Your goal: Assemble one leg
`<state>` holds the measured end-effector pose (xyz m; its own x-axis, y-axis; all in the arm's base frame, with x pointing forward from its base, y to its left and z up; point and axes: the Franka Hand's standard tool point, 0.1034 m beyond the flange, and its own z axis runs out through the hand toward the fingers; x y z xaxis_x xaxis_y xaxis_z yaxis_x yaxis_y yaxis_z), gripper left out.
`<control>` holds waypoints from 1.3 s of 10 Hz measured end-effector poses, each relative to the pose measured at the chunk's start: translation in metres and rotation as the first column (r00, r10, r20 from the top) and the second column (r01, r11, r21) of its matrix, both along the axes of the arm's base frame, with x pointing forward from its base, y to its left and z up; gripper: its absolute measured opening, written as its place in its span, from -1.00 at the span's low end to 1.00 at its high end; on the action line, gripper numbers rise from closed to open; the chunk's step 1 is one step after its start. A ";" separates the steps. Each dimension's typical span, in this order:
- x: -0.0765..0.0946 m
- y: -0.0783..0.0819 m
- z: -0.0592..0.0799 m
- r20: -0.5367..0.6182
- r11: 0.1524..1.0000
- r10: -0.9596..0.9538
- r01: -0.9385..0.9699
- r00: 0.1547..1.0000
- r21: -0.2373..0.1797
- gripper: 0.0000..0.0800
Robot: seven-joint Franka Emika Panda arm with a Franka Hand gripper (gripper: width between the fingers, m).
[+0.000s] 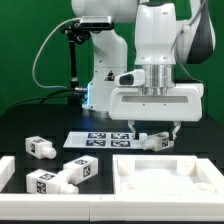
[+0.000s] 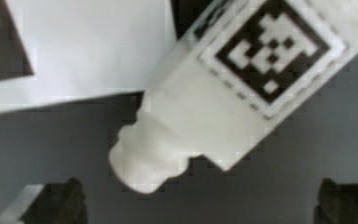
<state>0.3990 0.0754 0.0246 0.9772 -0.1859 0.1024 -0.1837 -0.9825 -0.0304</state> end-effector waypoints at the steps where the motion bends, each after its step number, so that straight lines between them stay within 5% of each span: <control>1: 0.000 0.000 0.000 0.000 1.000 0.000 0.000 1.000 0.000 0.62; 5: -0.020 0.007 -0.003 -0.047 0.914 -0.401 0.403 0.915 0.042 0.62; 6: -0.018 0.013 0.003 -0.022 0.904 -0.422 0.423 0.906 0.057 0.62; 9: -0.026 0.014 -0.011 -0.014 0.909 -0.416 0.416 0.909 0.027 0.55; 10: -0.027 0.014 -0.012 -0.017 0.902 -0.430 0.430 0.903 0.027 0.10; 11: -0.028 0.013 -0.013 -0.021 0.872 -0.489 0.489 0.872 0.030 0.10; 12: -0.028 0.012 -0.013 -0.022 0.847 -0.531 0.531 0.847 0.035 -0.29; 13: -0.028 0.011 -0.013 -0.024 0.809 -0.586 0.587 0.810 0.040 -0.29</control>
Offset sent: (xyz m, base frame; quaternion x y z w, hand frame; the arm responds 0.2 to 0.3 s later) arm -0.0326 0.0085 -0.0058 -0.0104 -0.0241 0.2421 0.9699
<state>0.3713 0.0861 0.0116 0.6817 -0.7282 0.0714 -0.7253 -0.6854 -0.0652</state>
